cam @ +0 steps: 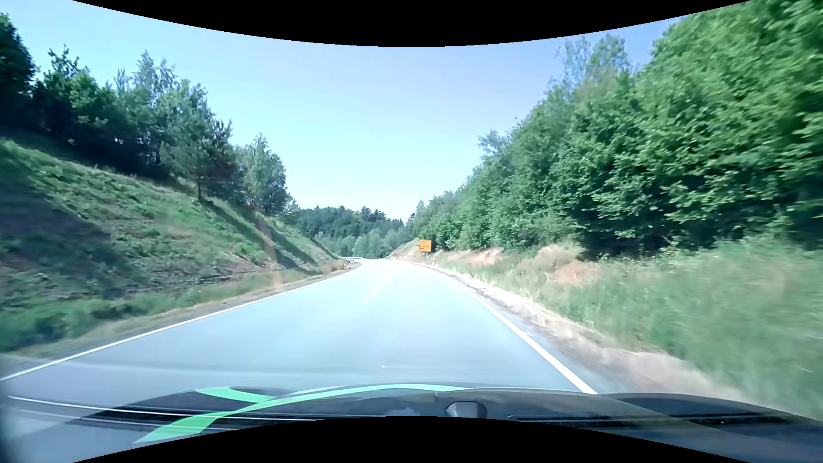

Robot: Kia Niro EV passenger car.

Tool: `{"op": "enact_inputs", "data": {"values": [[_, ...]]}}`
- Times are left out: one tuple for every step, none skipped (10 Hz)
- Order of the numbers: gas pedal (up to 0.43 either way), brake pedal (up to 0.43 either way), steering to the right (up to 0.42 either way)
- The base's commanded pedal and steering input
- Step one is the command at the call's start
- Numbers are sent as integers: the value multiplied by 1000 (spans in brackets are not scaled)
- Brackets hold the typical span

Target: Follow the waypoints while adhering to traffic rules and regulations

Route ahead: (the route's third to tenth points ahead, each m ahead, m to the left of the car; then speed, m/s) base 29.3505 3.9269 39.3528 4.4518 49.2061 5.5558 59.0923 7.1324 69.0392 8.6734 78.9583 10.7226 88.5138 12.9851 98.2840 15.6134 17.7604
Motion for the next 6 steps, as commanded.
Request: {"op": "enact_inputs", "data": {"values": [[228,0,-20],[228,0,-20],[220,0,-20],[220,0,-19],[220,0,-19],[228,0,-19]]}}
